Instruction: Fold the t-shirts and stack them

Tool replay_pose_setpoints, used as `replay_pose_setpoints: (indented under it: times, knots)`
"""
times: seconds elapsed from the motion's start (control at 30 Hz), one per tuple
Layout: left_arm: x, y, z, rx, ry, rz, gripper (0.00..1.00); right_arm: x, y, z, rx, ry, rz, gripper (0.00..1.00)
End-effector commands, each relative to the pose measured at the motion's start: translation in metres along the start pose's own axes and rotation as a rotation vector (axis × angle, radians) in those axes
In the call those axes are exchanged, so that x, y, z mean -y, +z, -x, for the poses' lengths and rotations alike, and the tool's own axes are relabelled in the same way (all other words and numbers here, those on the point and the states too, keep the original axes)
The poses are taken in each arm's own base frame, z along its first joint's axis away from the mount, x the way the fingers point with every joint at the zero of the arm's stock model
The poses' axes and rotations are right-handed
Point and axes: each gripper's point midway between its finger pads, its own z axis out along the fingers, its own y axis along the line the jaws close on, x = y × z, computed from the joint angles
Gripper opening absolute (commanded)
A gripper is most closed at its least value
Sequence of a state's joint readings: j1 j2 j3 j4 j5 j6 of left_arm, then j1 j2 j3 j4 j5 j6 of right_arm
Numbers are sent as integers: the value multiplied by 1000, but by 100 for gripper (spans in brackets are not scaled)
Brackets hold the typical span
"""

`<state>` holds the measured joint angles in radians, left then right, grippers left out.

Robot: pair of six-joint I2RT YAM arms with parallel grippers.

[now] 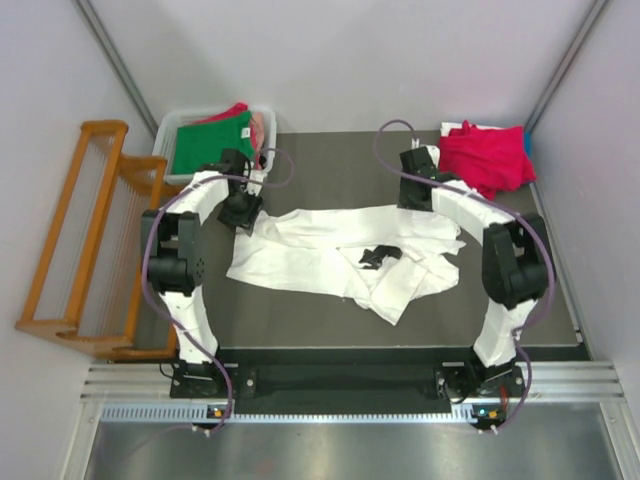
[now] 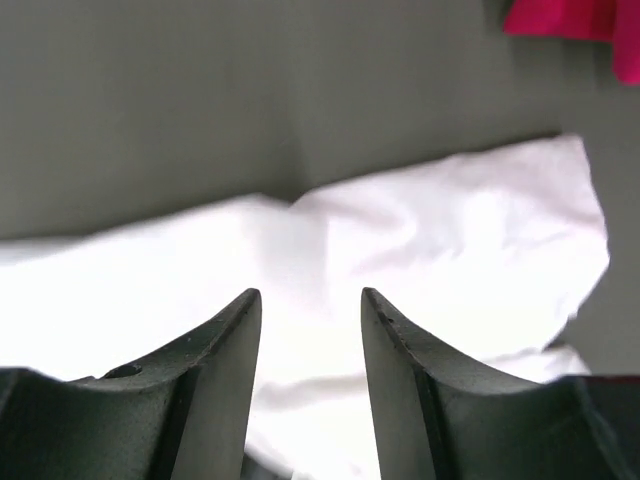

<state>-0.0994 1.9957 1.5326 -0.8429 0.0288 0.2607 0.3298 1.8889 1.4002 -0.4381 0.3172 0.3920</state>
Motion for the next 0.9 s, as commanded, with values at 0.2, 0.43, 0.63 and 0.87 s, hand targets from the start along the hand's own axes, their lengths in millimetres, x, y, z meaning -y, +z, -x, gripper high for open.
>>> replay_pose_setpoints:
  times: [0.2,0.43,0.63,0.87]
  knots:
    - [20,-91,1,148,37,-57,56,-29,-132,-72,22,-135,165,47]
    - [27,-60,-80,11,178,44,56,-16,-155,-168,-147,-180,231,47]
    - [22,-43,-107,5,233,89,56,-27,-161,-207,-228,-252,258,47]
    - [19,-34,-97,50,216,100,56,-44,-173,-219,-241,-325,287,46]
